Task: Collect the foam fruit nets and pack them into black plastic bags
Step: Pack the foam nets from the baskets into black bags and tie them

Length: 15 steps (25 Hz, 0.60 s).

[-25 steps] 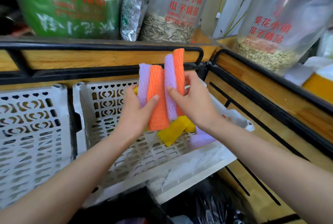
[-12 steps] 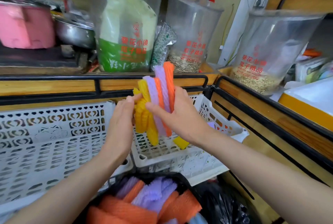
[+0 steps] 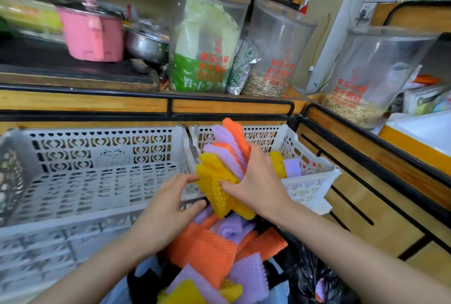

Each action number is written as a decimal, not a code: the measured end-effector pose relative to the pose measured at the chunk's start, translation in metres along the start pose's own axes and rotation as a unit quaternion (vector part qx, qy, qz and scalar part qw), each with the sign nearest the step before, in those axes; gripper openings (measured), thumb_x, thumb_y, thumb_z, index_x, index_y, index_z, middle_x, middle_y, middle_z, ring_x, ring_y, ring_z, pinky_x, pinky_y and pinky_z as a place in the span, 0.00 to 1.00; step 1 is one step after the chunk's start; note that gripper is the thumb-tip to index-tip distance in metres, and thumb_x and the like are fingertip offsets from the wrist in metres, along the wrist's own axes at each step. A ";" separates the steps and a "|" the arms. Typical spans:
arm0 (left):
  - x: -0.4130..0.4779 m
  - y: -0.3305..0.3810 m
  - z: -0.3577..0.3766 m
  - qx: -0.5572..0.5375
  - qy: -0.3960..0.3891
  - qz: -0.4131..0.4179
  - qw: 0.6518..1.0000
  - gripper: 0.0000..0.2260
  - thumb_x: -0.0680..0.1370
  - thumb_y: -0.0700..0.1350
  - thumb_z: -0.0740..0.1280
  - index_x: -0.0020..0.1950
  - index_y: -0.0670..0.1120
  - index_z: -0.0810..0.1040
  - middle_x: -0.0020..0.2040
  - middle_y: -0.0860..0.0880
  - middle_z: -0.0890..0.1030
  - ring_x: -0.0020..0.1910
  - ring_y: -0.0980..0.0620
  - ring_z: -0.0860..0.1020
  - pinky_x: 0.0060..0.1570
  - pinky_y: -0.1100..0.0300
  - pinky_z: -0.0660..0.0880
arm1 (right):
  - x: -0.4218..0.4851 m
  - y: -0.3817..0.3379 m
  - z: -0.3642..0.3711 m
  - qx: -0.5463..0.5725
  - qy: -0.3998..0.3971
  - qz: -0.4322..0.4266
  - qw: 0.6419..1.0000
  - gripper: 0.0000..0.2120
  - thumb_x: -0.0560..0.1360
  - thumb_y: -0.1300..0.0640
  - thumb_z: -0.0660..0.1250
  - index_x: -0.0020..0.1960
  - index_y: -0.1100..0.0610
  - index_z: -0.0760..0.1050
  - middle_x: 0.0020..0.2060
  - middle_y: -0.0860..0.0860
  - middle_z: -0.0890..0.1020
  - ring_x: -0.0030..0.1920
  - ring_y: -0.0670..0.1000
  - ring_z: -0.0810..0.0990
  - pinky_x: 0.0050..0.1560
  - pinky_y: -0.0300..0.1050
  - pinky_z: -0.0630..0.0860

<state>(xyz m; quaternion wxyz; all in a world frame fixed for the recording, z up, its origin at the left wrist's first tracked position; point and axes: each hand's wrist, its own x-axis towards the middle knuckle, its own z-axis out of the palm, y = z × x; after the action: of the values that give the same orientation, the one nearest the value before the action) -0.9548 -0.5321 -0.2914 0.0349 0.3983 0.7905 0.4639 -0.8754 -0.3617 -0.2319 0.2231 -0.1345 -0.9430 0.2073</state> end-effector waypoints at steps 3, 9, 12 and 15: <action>-0.034 -0.036 -0.013 0.145 -0.093 -0.157 0.972 0.33 0.71 0.63 0.66 0.69 0.45 0.66 0.64 0.48 0.71 0.66 0.51 0.69 0.61 0.65 0.63 | -0.033 -0.008 0.018 -0.008 -0.040 -0.037 0.998 0.35 0.66 0.48 0.72 0.68 0.55 0.61 0.59 0.50 0.70 0.61 0.49 0.66 0.59 0.44 0.69; -0.055 -0.053 -0.035 -0.121 0.015 -0.301 0.946 0.12 0.79 0.41 0.63 0.38 0.38 0.73 0.34 0.40 0.75 0.31 0.49 0.77 0.37 0.54 0.76 | -0.081 0.010 0.067 -0.193 -0.141 -0.228 0.944 0.38 0.61 0.40 0.66 0.67 0.53 0.64 0.59 0.47 0.76 0.55 0.50 0.71 0.51 0.47 0.77; -0.054 -0.035 -0.038 -0.257 0.083 -0.343 0.900 0.11 0.80 0.41 0.62 0.44 0.35 0.77 0.36 0.39 0.76 0.31 0.49 0.75 0.28 0.61 0.74 | -0.086 0.015 0.079 -0.236 -0.196 -0.299 0.904 0.42 0.56 0.39 0.73 0.67 0.51 0.67 0.58 0.44 0.77 0.53 0.48 0.74 0.52 0.41 0.74; -0.049 -0.018 -0.034 -0.312 0.092 -0.356 0.876 0.09 0.80 0.40 0.61 0.43 0.39 0.77 0.32 0.43 0.73 0.23 0.53 0.68 0.19 0.69 0.63 | -0.073 0.011 0.091 -0.257 -0.210 -0.291 0.897 0.43 0.54 0.42 0.78 0.66 0.52 0.72 0.56 0.50 0.79 0.54 0.52 0.78 0.54 0.43 0.75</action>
<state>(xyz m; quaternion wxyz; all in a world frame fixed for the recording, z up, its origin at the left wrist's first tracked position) -0.9468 -0.5928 -0.3010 0.2474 0.0137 0.6924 0.6776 -0.8543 -0.4071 -0.3382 0.0278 0.1398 -0.9854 -0.0930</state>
